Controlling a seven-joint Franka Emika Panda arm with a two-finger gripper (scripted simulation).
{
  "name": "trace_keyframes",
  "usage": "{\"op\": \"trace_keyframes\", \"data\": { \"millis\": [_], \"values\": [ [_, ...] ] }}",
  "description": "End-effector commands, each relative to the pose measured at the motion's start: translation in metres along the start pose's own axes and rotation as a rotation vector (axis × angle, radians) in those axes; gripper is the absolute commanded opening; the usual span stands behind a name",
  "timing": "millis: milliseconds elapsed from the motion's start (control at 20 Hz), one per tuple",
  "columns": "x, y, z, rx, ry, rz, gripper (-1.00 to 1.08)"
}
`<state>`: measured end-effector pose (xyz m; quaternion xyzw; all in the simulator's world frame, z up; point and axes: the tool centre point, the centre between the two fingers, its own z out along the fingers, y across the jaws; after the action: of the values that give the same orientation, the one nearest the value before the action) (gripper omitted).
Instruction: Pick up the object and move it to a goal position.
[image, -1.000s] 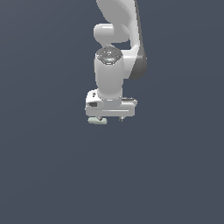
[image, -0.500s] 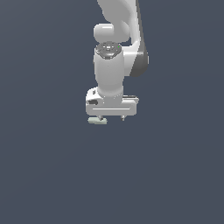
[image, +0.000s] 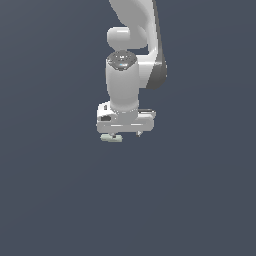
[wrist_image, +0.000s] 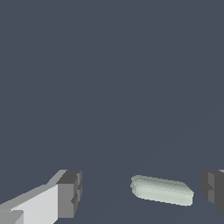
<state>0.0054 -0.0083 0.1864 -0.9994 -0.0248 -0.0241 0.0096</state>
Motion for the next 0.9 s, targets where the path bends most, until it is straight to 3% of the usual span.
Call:
{"op": "trace_keyframes", "data": {
  "millis": [0, 850],
  "values": [
    [-0.002, 0.004, 0.004, -0.003, -0.002, -0.035, 1.0],
    [-0.032, 0.037, 0.042, -0.021, -0.03, -0.445, 1.0]
  ]
}}
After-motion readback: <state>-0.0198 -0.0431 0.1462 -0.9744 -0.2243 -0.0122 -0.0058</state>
